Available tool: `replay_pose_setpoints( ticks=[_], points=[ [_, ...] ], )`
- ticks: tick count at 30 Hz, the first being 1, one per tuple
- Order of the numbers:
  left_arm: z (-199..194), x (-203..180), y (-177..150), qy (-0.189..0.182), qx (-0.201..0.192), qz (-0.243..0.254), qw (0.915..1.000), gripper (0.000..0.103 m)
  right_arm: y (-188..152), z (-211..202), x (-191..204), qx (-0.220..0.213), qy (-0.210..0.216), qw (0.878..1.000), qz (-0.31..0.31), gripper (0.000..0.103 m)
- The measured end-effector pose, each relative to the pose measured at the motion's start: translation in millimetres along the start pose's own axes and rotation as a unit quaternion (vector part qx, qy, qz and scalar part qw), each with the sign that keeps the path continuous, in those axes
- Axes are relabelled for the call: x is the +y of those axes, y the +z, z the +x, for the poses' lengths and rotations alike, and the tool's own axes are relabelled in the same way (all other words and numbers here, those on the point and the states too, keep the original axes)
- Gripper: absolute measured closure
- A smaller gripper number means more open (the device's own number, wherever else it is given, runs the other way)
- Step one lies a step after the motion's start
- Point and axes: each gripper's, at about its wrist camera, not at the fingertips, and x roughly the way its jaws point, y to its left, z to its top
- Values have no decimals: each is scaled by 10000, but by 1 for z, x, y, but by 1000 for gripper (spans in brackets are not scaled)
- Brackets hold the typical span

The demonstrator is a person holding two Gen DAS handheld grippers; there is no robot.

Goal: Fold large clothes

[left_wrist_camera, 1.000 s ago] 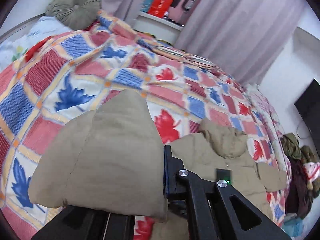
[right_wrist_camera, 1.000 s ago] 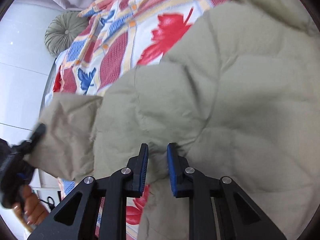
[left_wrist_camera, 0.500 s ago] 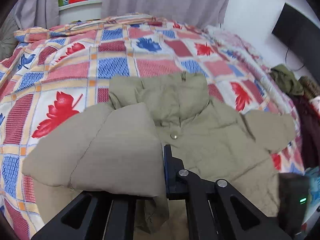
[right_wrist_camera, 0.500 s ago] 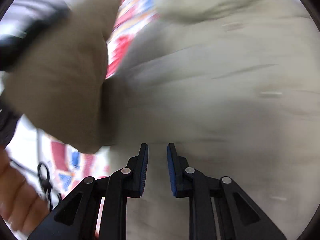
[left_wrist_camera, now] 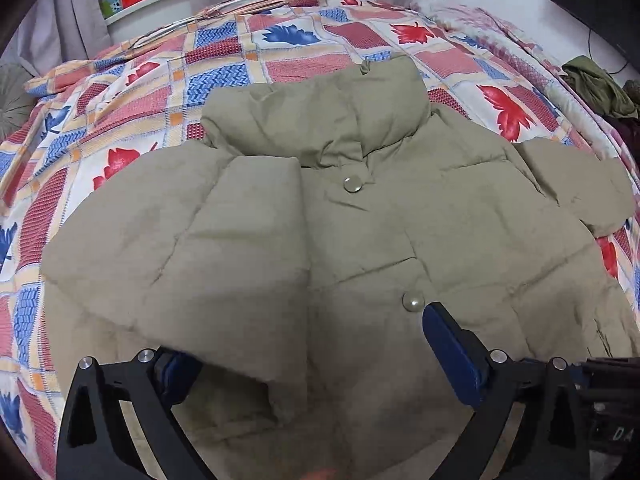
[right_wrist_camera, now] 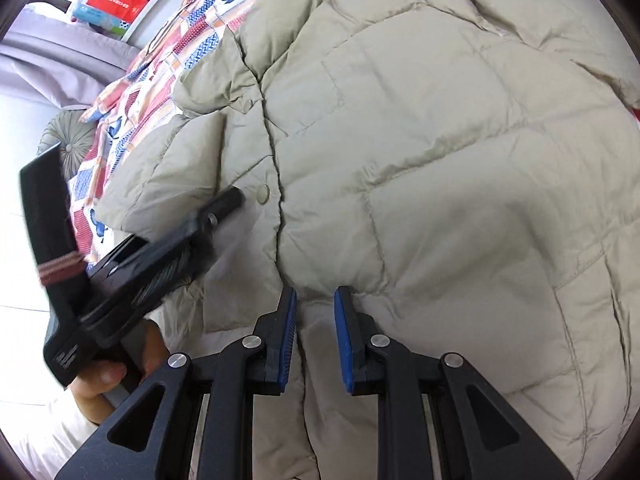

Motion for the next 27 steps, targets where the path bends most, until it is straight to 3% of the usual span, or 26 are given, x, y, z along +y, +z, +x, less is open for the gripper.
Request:
replay_pose_setpoints(
  ticks=[4, 8, 11, 13, 16, 17, 18, 19, 20, 21, 25, 26, 27],
  points=[
    [-31, 37, -10, -57, -108, -446, 9989, 3, -7, -17, -8, -59, -72, 9999, -121, 79],
    [-54, 112, -23, -206, -148, -1344, 9906, 3, -4, -32, 18, -297, -336, 9968, -657, 44],
    [-53, 184, -32, -328, -164, -2388, 9704, 3, 0, -33, 65, -481, -496, 9847, -1601, 31],
    [-41, 225, -37, -546, -114, -3019, 9517, 3, -1, -26, 102, -579, -691, 9686, -2319, 24],
    [-13, 265, -42, -928, 20, -3663, 9259, 4, -10, -1, 159, -810, -1215, 9279, -3431, 23],
    [-5, 270, -43, -1079, 57, -3751, 9207, 14, -12, 9, 174, -848, -1381, 9145, -3708, 23],
    [7, 275, -43, -1289, 167, -3828, 9147, 35, -15, 19, 187, -891, -1534, 9026, -3921, 23],
    [16, 274, -44, -1426, 275, -3869, 9106, 47, -15, 28, 199, -899, -1644, 8942, -4065, 23],
    [23, 273, -46, -1607, 332, -3910, 9056, 70, -15, 37, 207, -899, -1715, 8887, -4155, 23],
    [27, 271, -45, -1662, 336, -3876, 9061, 76, -13, 46, 214, -908, -1784, 8847, -4209, 23],
    [19, 252, -35, -1002, 222, -3316, 9378, 76, -3, 76, 224, -850, -2209, 8751, -4221, 24],
    [17, 247, -31, -883, 223, -3214, 9426, 76, 1, 78, 219, -886, -2263, 8765, -4155, 45],
    [16, 244, -30, -775, 230, -3122, 9466, 76, 7, 75, 211, -900, -2220, 8847, -3998, 100]
  ],
)
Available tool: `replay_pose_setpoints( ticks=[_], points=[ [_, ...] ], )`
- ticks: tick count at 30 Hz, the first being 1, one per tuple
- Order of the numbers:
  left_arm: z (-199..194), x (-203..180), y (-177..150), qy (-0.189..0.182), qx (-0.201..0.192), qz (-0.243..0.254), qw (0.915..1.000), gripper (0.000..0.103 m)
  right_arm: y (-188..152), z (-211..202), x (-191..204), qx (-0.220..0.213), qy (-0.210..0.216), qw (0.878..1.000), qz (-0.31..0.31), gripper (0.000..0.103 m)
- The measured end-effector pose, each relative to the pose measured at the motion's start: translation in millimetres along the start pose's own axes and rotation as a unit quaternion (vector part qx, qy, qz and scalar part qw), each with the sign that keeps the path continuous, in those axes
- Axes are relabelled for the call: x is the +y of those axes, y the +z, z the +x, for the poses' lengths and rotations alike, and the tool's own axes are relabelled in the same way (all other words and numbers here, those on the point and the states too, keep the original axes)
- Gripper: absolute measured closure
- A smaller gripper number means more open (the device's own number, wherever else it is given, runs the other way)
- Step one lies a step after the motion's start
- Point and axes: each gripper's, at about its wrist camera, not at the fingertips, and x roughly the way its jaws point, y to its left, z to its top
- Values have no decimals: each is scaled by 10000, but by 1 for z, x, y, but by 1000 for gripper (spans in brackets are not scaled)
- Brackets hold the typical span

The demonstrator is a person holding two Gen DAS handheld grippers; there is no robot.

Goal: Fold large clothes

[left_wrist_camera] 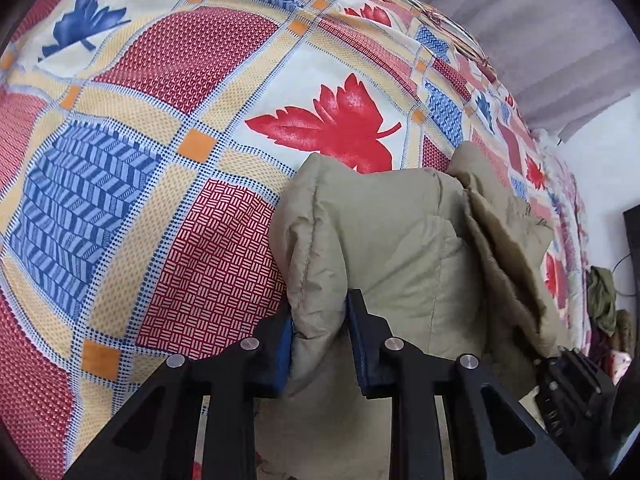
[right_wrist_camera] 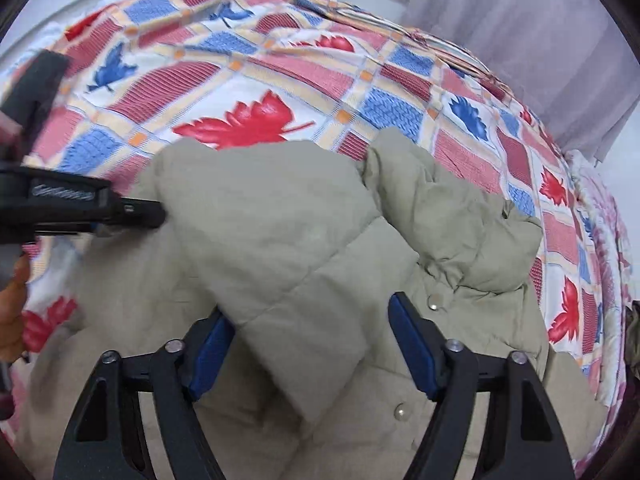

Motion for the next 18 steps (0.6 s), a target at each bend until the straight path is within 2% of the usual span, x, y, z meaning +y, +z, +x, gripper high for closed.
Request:
replay_pose_setpoints(
  ticks=[2, 5, 7, 10, 12, 15, 18],
  points=[
    [1, -4, -1, 162, -3, 150, 9998, 76, -12, -4, -31, -71, 73, 9979, 639, 99],
    [6, -5, -1, 208, 59, 238, 9995, 76, -45, -5, -89, 9, 133, 9823, 1871, 99],
    [10, -7, -2, 369, 57, 305, 9988, 76, -78, 9, -128, 232, 704, 9535, 2922, 98],
    [8, -14, -3, 650, 9, 407, 9971, 76, -115, 32, -153, 604, 1236, 9180, 3720, 96],
    [0, -19, -1, 872, -37, 465, 9951, 76, -133, 31, -165, 635, 1361, 8984, 4127, 84],
    [-28, -24, 0, 1092, -300, 574, 9919, 75, -147, 8, -178, 519, 1091, 8952, 4290, 69],
    [-53, -28, -2, 1045, -514, 662, 9910, 75, -156, -20, -195, 272, 753, 8955, 4379, 68]
  ],
)
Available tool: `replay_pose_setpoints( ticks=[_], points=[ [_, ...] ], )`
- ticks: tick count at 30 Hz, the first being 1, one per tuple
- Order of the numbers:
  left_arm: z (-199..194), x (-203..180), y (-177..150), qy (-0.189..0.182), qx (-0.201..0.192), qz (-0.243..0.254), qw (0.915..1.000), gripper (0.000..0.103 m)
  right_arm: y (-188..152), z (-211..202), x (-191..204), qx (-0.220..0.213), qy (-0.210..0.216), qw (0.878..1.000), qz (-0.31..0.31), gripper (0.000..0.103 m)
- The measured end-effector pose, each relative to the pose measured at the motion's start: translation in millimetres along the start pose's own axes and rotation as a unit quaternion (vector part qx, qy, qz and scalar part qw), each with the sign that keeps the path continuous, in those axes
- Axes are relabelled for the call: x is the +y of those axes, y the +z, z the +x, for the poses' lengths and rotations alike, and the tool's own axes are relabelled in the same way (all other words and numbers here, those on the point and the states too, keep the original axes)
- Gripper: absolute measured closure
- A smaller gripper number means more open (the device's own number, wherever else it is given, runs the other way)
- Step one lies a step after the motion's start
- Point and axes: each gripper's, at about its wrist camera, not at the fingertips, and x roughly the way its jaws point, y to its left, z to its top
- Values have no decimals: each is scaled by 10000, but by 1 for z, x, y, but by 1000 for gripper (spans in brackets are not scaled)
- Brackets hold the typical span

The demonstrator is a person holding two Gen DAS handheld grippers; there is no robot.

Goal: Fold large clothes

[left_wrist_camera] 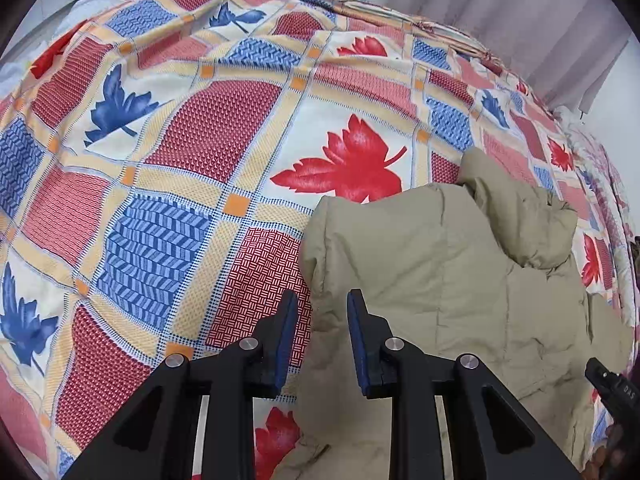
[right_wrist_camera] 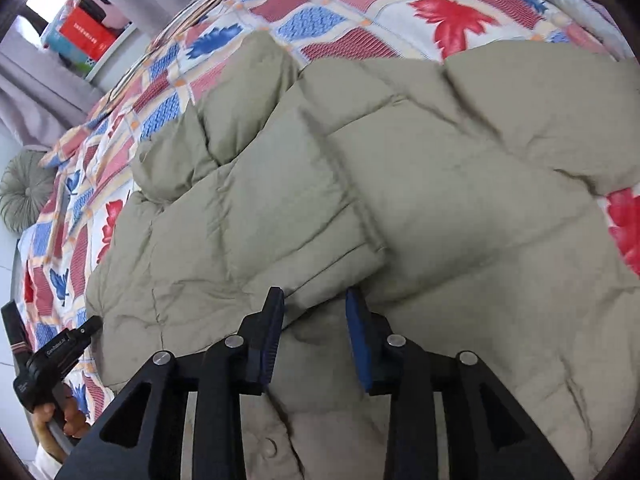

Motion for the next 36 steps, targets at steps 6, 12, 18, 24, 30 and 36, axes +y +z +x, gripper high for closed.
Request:
replay_pose_setpoints(
  ticks=[6, 12, 18, 24, 30, 36],
  points=[
    [16, -20, -26, 402, 256, 353, 9982, 75, 23, -8, 26, -188, 325, 9963, -767, 68],
    [40, -25, -51, 801, 336, 450, 9952, 75, 16, 55, 29, 430, 2, 9957, -823, 78],
    [13, -41, -48, 928, 291, 734, 9925, 75, 12, 32, 5, 515, 393, 9966, -503, 77],
    [-17, -72, -63, 696, 371, 956, 9923, 75, 5, -2, -28, 748, 878, 9933, -54, 75],
    [-29, -116, -90, 399, 585, 1077, 9917, 75, -9, -24, -61, 887, 947, 9910, 332, 68],
    [-30, -158, -111, 157, 807, 1122, 9903, 75, -13, -40, -93, 914, 923, 9899, 576, 68]
  ],
)
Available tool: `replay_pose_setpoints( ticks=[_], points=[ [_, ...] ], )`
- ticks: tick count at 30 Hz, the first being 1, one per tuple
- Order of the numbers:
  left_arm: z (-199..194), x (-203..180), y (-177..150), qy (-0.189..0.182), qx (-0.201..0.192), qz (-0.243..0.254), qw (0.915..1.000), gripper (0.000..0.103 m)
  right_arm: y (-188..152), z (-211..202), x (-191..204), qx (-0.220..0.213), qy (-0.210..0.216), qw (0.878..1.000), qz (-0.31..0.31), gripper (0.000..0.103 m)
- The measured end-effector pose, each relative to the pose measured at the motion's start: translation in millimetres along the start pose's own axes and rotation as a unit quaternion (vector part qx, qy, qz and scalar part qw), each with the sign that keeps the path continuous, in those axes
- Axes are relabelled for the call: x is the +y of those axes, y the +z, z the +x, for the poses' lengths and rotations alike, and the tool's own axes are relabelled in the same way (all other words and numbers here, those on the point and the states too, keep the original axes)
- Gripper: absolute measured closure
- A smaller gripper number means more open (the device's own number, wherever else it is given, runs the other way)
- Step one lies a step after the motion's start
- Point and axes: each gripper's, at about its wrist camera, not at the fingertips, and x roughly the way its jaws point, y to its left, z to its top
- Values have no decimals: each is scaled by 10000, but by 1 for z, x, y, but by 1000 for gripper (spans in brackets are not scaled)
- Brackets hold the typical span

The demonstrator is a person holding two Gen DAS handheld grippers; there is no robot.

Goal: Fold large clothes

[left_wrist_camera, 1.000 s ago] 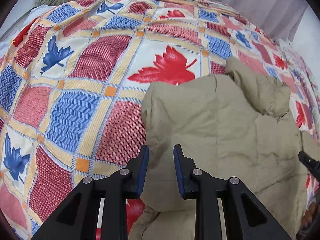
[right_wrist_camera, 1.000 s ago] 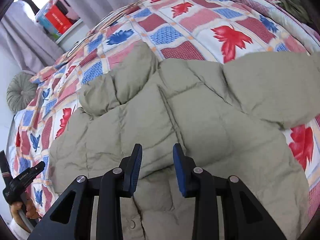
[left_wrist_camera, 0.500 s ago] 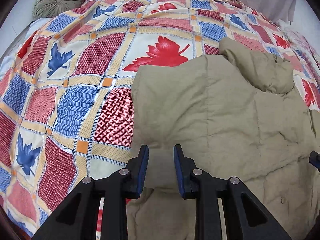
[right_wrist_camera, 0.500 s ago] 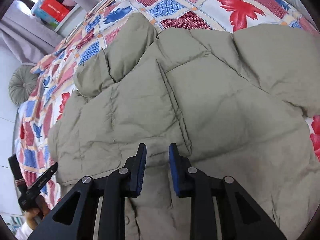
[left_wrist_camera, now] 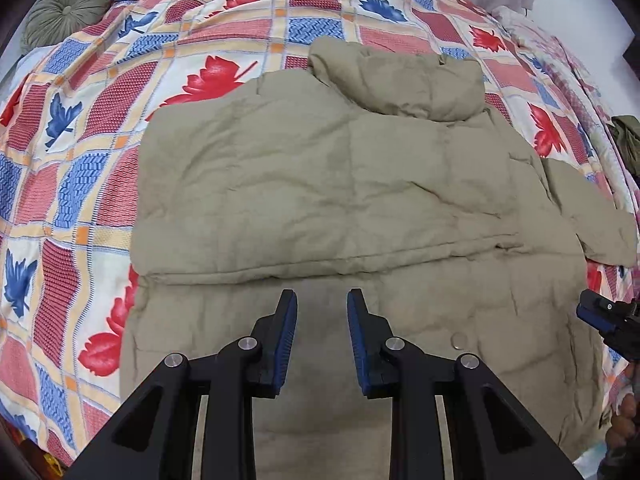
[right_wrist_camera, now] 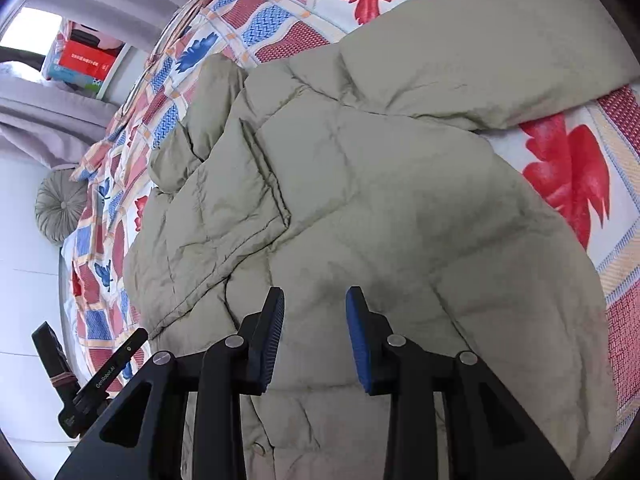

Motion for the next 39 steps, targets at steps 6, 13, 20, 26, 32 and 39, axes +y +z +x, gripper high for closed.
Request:
replay_pose_setpoints(
  ticks=[6, 13, 20, 26, 32, 39],
  points=[
    [-3, -44, -7, -120, 12, -32, 9999, 0, 3, -20, -32, -64, 19, 9998, 209, 67],
    [-5, -100, -9, -213, 50, 332, 9992, 0, 13, -46, -76, -205, 82, 9984, 526, 67],
    [3, -145, -5, -364, 202, 507, 9978, 0, 29, -76, -133, -517, 81, 9934, 1018, 47],
    [12, -174, -8, -367, 323, 537, 9974, 0, 51, -98, -195, -817, 238, 9809, 1747, 37],
    [21, -204, -10, -347, 388, 658, 9965, 0, 79, -114, -247, -1276, 551, 9622, 2343, 22],
    [26, -235, -7, -311, 391, 844, 9952, 0, 119, -112, -283, -1683, 831, 9444, 2700, 13]
  ],
)
